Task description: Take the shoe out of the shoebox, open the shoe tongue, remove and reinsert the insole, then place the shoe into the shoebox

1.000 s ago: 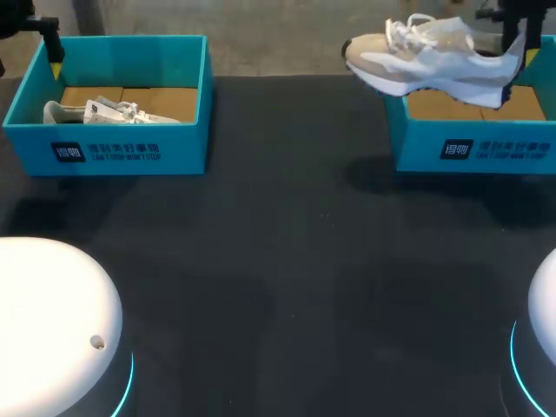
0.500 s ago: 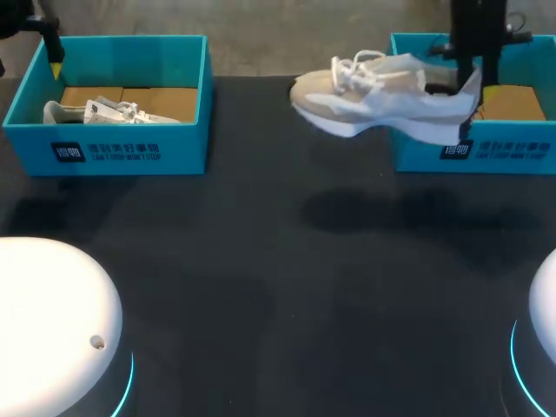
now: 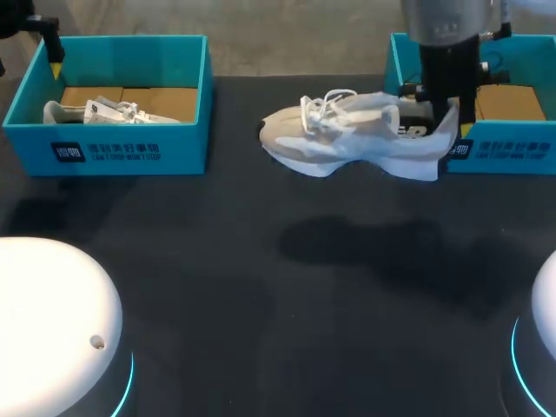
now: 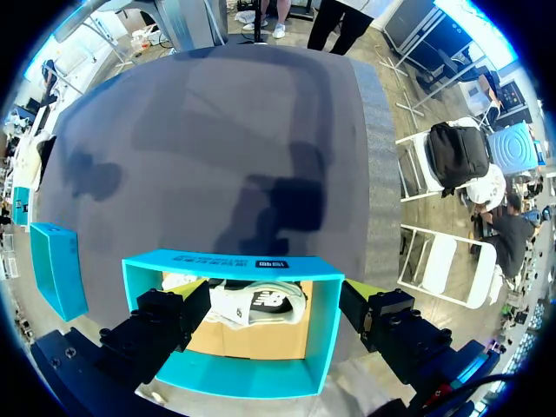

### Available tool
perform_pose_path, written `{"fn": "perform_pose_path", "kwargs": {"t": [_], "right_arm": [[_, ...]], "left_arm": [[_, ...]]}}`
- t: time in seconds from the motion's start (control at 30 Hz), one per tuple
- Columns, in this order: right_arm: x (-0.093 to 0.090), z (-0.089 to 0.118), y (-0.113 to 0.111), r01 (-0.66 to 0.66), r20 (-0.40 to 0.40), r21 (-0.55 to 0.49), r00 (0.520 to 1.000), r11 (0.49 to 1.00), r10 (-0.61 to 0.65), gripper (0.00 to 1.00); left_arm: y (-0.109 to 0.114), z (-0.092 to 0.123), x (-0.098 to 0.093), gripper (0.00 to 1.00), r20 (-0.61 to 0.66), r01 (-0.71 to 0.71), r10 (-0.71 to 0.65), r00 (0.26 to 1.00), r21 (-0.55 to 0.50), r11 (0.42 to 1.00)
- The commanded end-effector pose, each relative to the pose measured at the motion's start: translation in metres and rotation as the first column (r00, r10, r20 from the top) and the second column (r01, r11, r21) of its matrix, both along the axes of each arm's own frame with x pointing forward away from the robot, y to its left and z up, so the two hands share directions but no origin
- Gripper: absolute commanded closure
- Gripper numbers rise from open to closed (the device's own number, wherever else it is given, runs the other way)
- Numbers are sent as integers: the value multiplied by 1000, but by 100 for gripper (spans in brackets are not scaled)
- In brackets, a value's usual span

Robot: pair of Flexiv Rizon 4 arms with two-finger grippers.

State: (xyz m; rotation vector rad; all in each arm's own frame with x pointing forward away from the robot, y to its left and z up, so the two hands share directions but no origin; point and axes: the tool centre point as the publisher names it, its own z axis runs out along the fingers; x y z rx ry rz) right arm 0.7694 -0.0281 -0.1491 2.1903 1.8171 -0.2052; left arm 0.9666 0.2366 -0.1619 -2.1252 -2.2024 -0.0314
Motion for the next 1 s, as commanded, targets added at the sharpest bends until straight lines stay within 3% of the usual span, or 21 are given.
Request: {"fn": "perform_pose_path", "kwargs": {"t": [0.03,0.8,1.0], "right_arm": [[-4,1,1,-27,94,-19,995,999,28,100],[-4,1,1,-27,94,-19,995,999,28,100],[-19,-5,14,-23,83,-58,996,998,28,100]], "left_arm": [[0,1,-1,0,1,0,0,1000,1,1000],[0,1,-1,0,1,0,0,1000,1,1000],[0,1,-1,0,1,0,0,1000,1,1000]]}}
